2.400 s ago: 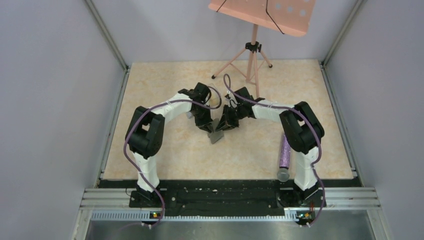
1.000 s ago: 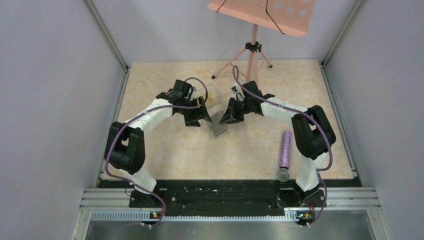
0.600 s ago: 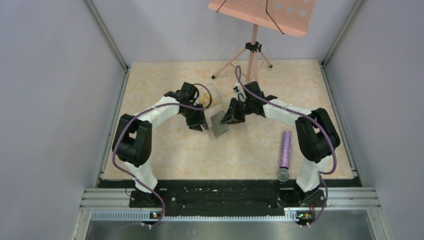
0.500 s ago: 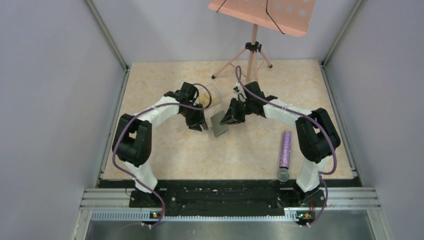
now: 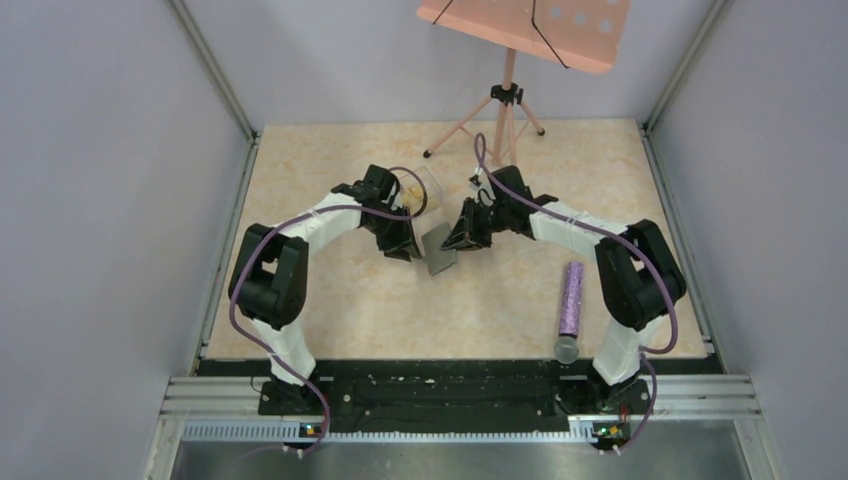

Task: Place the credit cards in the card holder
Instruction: Open the card holder at the center of the board.

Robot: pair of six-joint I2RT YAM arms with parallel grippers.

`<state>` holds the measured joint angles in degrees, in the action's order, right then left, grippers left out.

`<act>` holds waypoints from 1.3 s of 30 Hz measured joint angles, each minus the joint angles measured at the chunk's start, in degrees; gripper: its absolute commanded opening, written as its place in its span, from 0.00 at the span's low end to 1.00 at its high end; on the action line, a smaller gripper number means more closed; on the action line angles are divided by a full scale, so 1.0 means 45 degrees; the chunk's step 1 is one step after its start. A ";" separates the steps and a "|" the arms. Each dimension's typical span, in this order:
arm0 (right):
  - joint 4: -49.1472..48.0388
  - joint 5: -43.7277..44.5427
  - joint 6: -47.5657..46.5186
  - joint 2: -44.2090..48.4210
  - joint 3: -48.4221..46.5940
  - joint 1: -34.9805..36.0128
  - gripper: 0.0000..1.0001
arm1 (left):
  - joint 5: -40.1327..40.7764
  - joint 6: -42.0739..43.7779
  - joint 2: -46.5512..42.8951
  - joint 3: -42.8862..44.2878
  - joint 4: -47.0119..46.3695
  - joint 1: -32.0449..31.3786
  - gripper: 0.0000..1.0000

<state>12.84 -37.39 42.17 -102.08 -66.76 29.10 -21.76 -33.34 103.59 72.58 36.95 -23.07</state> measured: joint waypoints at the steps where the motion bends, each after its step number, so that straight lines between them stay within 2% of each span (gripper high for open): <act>1: -0.0024 -0.0005 0.0024 0.0010 0.0034 0.0000 0.00 | -0.0053 -0.0015 0.0015 -0.0005 -0.0039 0.0000 0.28; 6: -0.0199 -0.0010 0.0223 0.0010 0.0170 0.0000 0.00 | -0.0340 -0.0136 0.0015 -0.0010 -0.0189 0.0000 0.02; 11: -0.0282 -0.0005 0.0335 0.0034 0.0170 -0.0005 0.04 | -0.0335 0.0044 0.0015 0.0005 -0.0165 0.0000 0.00; 12: -0.0282 -0.0005 0.0340 0.0053 0.0170 -0.0010 0.10 | -0.0287 0.0126 0.0010 0.0058 -0.0087 0.0000 0.00; 14: -0.0291 0.0005 0.0340 0.0136 0.0170 -0.0010 0.30 | -0.0165 0.0369 -0.0010 0.0282 0.0180 -0.0005 0.00; 17: -0.0311 0.0068 0.0311 0.0427 0.0170 -0.0058 0.55 | 0.0194 0.1035 -0.0248 0.0991 0.0733 -0.0005 0.00; 20: -0.0325 0.0316 0.0141 0.0971 0.0170 -0.0175 0.74 | 0.0539 0.2025 -0.0811 0.1904 0.1263 -0.0005 0.00; 22: -0.0340 0.0544 -0.0058 0.1545 0.0170 -0.0335 0.81 | 0.0607 0.2866 -0.1345 0.2545 0.1525 0.0000 0.00; 25: -0.0398 0.0797 -0.0452 0.2385 0.0151 -0.0578 0.85 | 0.0612 0.4182 -0.2302 0.3337 0.1792 0.0000 0.00; 29: -0.0364 0.1030 -0.1117 0.2982 -0.0301 -0.0704 0.86 | 0.0680 0.5693 -0.3259 0.4240 0.2312 0.0000 0.00; 33: -0.0189 0.1064 -0.1753 0.3002 -0.1258 -0.0724 0.86 | 0.0709 0.6989 -0.3531 0.5319 0.3016 0.0000 0.00; 39: -0.0194 0.1141 -0.2259 0.3007 -0.2103 -0.0724 0.86 | 0.0665 0.8306 -0.3575 0.5547 0.3385 0.0000 0.00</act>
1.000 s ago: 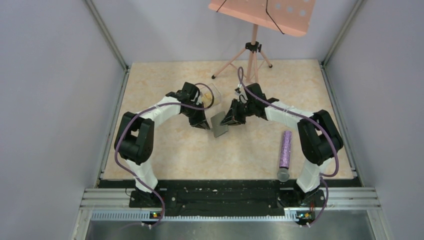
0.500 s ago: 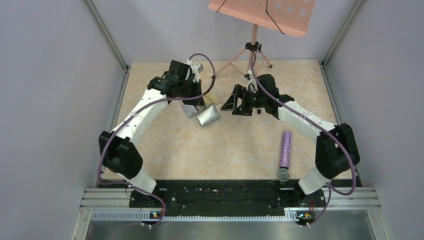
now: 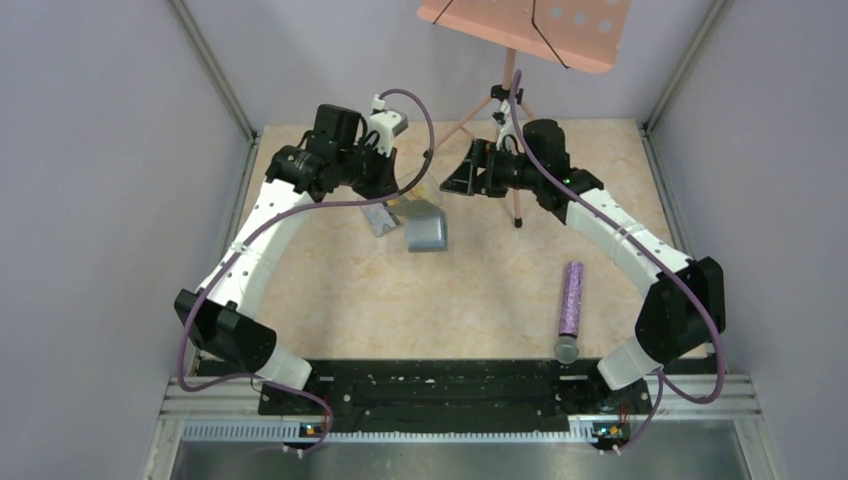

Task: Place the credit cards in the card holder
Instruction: Open the card holder at the center of the board.

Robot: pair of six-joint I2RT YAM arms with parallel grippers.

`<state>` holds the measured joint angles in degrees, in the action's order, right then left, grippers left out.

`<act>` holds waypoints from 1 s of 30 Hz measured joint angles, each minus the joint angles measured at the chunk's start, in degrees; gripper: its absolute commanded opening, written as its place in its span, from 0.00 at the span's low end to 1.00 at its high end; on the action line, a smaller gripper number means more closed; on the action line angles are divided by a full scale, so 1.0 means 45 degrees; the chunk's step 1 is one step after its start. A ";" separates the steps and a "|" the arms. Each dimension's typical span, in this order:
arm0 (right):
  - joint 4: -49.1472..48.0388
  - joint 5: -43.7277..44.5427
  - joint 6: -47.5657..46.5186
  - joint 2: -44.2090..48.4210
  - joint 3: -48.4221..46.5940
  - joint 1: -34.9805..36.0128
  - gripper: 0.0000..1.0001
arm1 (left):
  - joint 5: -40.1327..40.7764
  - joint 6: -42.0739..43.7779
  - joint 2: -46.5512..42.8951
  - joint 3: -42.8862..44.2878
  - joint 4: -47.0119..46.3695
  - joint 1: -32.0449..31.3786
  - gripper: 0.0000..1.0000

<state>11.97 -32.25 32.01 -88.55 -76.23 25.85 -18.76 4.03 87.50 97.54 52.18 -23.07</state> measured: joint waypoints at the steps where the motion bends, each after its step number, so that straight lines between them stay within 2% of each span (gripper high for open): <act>1: -0.0034 0.0005 -0.0039 0.0000 -0.0015 0.0000 0.86 | -0.0053 0.0180 -0.0049 -0.0087 -0.0015 0.0000 0.00; 6: -0.0126 -0.0257 -0.0112 0.0000 -0.0019 0.0000 0.86 | -0.0767 0.1078 -0.0520 -0.0539 -0.0034 0.0000 0.00; 11: -0.0389 -0.0777 -0.0121 -0.0005 -0.0019 0.0243 0.86 | -0.1384 0.1151 -0.0767 -0.0617 -0.0068 0.0000 0.00; 20: -0.0044 -0.0695 -0.1112 -0.0005 -0.0019 0.1613 0.86 | -0.2419 -0.0311 -0.0398 -0.0612 -0.0063 0.0000 0.00; 30: 0.1107 0.0384 -0.2841 -0.0015 -0.0019 0.2186 0.85 | -0.3220 -0.1647 0.0243 -0.0243 -0.0073 0.0005 0.00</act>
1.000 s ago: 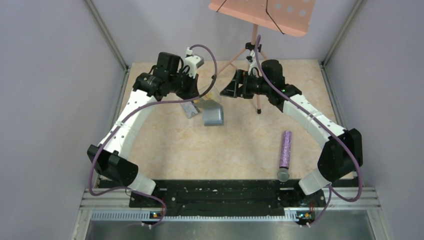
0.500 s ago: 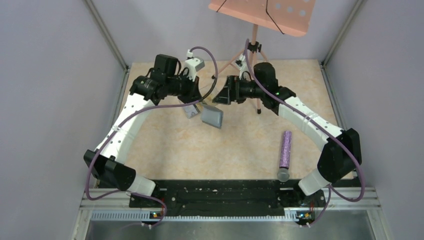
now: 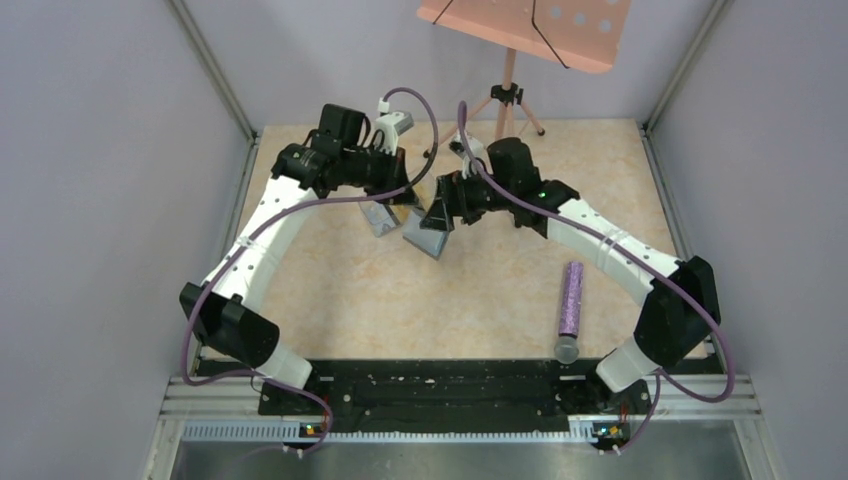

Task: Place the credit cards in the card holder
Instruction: Open the card holder at the center of the board.

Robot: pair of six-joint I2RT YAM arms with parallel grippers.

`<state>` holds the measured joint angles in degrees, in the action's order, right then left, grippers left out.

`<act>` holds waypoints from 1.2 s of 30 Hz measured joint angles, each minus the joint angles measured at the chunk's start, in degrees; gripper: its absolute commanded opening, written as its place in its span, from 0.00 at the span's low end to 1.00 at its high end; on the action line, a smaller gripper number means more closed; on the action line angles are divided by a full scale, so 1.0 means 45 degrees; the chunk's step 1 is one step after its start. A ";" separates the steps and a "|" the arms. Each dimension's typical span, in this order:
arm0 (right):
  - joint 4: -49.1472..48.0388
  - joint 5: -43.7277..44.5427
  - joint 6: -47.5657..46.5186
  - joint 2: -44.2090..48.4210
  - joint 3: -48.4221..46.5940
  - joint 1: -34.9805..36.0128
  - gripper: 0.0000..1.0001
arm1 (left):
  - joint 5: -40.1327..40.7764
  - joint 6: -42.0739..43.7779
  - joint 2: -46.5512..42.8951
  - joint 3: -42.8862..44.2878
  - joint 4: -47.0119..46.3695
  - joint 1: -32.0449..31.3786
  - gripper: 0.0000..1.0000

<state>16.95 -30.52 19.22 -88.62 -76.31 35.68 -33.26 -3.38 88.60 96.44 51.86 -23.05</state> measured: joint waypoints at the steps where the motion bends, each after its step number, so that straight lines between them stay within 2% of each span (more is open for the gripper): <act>1: 0.0136 0.0126 -0.0189 -0.0015 0.0000 0.0102 0.85 | -0.0058 -0.0126 0.0024 0.0087 -0.0015 0.0000 0.00; 4: 0.0457 0.0612 -0.0699 -0.0039 0.0000 0.0452 0.73 | -0.0228 -0.0544 0.0160 0.0369 -0.0053 0.0000 0.00; 6: 0.0588 0.0996 -0.0971 -0.0039 0.0000 0.0675 0.60 | -0.0423 -0.0835 0.0248 0.0500 -0.0092 0.0000 0.00; 10: 0.0651 0.1637 -0.1389 -0.0044 0.0000 0.0908 0.12 | -0.0709 -0.1282 0.0301 0.0525 -0.0087 0.0005 0.00; 11: 0.0627 0.1749 -0.1481 -0.0044 0.0000 0.0908 0.02 | -0.0729 -0.1370 0.0306 0.0525 -0.0083 0.0005 0.04; 14: 0.0597 0.1855 -0.1608 -0.0044 -0.0029 0.0908 0.00 | -0.0617 -0.1598 0.0306 0.0525 -0.0097 0.0000 0.25; 17: 0.0685 0.1875 -0.1617 -0.0044 -0.0121 0.0908 0.00 | -0.0282 -0.1919 0.0267 0.0520 -0.0117 0.0005 0.51; 18: 0.0695 0.1889 -0.1613 -0.0044 -0.0126 0.0908 0.00 | -0.0083 -0.2011 0.0228 0.0515 -0.0126 0.0005 0.69; 19: 0.0733 0.1899 -0.1608 -0.0044 -0.0126 0.0903 0.00 | 0.0199 -0.2200 0.0151 0.0452 -0.0185 0.0005 0.78; 20: 0.0772 0.1904 -0.1598 -0.0039 -0.0126 0.0889 0.00 | 0.0505 -0.2390 -0.0015 0.0262 -0.0287 0.0005 0.85; 22: 0.0733 0.1875 -0.1545 0.0010 -0.0015 0.0772 0.00 | 0.1064 -0.2652 -0.0525 -0.0311 -0.0481 0.0005 0.90; 23: 0.0641 0.1836 -0.1462 0.0126 0.0194 0.0695 0.00 | 0.1409 -0.2919 -0.0952 -0.0801 -0.0714 0.0005 0.97; 30: 0.0277 0.0486 -0.0544 0.2161 0.2691 -0.1078 0.00 | 0.3181 -0.5236 -0.4949 -0.4857 -0.2900 0.0049 0.99; 33: 0.0257 0.0073 -0.0160 0.3104 0.3439 -0.1860 0.00 | 0.3065 -0.6353 -0.6047 -0.6324 -0.3881 0.0199 0.99; 36: 0.0248 -0.0175 0.0102 0.4007 0.3983 -0.2370 0.00 | 0.2492 -0.7218 -0.6285 -0.7378 -0.4609 0.0525 0.98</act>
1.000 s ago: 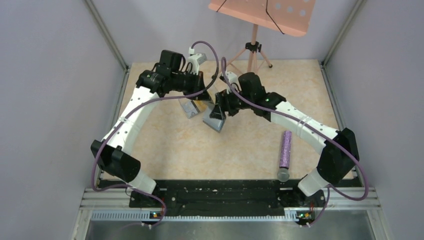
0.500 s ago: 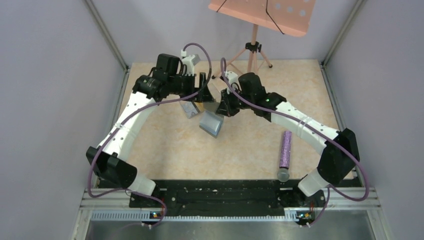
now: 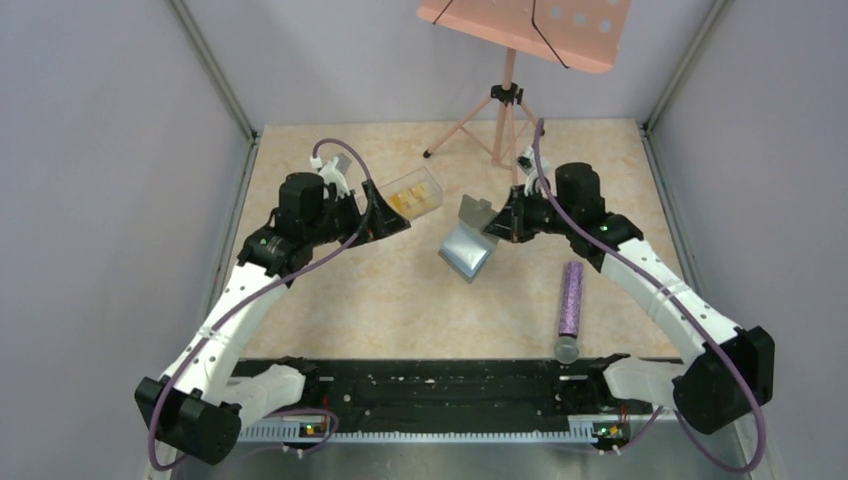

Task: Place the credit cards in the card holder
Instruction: Open the card holder at the center of the board.

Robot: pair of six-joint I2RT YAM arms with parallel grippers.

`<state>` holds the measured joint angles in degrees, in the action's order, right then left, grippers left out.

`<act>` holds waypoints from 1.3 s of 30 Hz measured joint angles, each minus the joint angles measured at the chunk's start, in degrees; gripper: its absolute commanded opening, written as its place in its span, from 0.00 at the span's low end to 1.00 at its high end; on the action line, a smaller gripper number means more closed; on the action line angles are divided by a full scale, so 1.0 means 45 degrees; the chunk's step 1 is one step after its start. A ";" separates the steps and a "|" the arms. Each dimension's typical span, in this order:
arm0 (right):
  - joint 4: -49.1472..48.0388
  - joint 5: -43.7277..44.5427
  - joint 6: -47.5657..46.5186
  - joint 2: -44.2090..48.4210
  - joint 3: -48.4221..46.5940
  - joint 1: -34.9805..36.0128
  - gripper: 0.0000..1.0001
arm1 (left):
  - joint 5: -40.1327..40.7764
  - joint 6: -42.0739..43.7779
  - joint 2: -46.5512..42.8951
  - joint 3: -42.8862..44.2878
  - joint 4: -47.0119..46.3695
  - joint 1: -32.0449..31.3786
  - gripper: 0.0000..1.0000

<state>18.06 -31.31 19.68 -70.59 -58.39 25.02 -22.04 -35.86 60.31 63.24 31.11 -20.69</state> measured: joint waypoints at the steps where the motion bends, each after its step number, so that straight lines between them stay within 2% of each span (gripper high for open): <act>1: -0.0005 -0.0083 0.0034 0.0277 0.0131 -0.0112 0.00 | -0.0131 -0.0214 0.0044 -0.0277 -0.0146 0.0058 0.97; 5: -0.0044 -0.0597 0.0248 0.0903 0.0291 -0.0243 0.00 | -0.0529 -0.0738 0.0214 -0.0991 -0.0267 0.0136 0.93; 12: -0.0476 -0.2059 0.0690 0.0554 0.0291 -0.0253 0.00 | -0.1258 -0.0782 0.0767 -0.1161 -0.0311 0.0136 0.68; 18: -0.0777 -0.3026 0.1078 -0.0296 0.0112 -0.0257 0.00 | -0.1530 -0.0534 0.2288 -0.1112 -0.0199 0.0136 0.63; 24: -0.0889 -0.3662 0.1132 -0.1001 -0.0505 -0.0257 0.00 | -0.1739 0.0112 0.3599 -0.0112 0.0053 0.0102 0.59; 29: -0.0860 -0.3832 0.1166 -0.1588 -0.0792 -0.0257 0.00 | -0.1919 0.0651 0.4347 0.0515 0.0180 0.0029 0.49; 39: -0.0831 -0.3876 0.1209 -0.2589 -0.1277 -0.0257 0.00 | -0.2205 0.1326 0.4804 0.0554 0.0850 -0.0102 0.48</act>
<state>14.33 -48.75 25.12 -82.24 -64.14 23.86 -31.97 -29.89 81.93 65.73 34.94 -21.15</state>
